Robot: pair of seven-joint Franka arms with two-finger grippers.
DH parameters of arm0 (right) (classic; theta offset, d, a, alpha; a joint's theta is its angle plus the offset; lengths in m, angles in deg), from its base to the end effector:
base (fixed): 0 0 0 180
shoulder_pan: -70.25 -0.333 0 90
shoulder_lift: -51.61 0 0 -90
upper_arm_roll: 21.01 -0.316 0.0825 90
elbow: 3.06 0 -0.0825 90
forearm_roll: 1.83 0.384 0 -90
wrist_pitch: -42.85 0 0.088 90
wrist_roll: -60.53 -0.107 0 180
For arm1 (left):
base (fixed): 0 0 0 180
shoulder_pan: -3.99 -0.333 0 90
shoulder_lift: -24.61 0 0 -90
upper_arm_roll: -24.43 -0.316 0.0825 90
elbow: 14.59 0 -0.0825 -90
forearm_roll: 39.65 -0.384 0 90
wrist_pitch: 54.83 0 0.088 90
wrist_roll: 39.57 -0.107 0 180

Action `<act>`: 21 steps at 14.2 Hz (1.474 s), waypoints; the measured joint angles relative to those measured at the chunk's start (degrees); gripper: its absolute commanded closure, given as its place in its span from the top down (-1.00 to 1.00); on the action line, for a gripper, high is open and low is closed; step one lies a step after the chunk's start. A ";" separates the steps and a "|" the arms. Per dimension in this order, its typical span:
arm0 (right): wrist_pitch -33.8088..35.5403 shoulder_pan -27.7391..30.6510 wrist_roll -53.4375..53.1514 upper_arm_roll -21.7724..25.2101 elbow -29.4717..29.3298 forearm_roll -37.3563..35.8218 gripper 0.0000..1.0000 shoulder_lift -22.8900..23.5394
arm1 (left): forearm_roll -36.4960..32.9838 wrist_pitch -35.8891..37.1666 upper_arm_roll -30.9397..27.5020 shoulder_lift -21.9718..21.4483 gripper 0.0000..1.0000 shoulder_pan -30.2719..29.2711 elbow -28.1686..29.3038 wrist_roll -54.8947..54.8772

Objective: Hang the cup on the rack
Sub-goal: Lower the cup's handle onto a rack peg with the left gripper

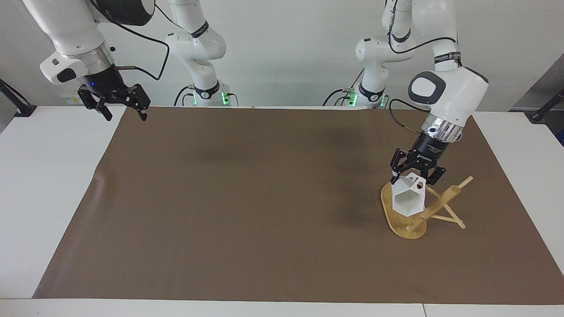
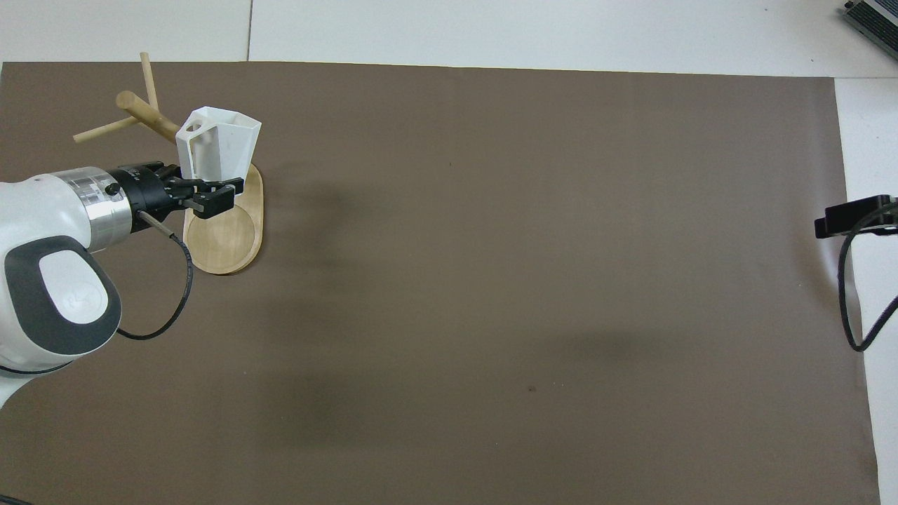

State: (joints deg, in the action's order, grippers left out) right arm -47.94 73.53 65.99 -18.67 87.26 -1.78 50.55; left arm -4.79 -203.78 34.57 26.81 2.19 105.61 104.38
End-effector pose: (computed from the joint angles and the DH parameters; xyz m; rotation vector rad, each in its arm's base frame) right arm 0.5477 -0.0540 0.6333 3.1404 -0.0044 0.0420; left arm 0.5831 -0.0729 0.4503 0.4094 2.5428 -0.4163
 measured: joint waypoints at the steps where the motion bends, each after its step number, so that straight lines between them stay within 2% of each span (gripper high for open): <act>1: 0.00 0.00 0.00 0.00 0.00 0.00 1.00 0.00 | -0.01 -0.01 -0.14 0.33 -1.00 -0.05 -0.33 0.38; 21: 0.00 0.00 0.00 0.00 0.03 0.00 1.00 0.00 | -0.06 -0.85 -0.72 1.75 -1.00 -1.41 -0.47 2.41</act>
State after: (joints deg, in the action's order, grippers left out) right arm -47.94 73.53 65.99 -18.67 87.29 -1.77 50.55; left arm -4.85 -204.64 33.85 28.55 0.78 105.14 106.79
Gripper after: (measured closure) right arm 0.000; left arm 0.291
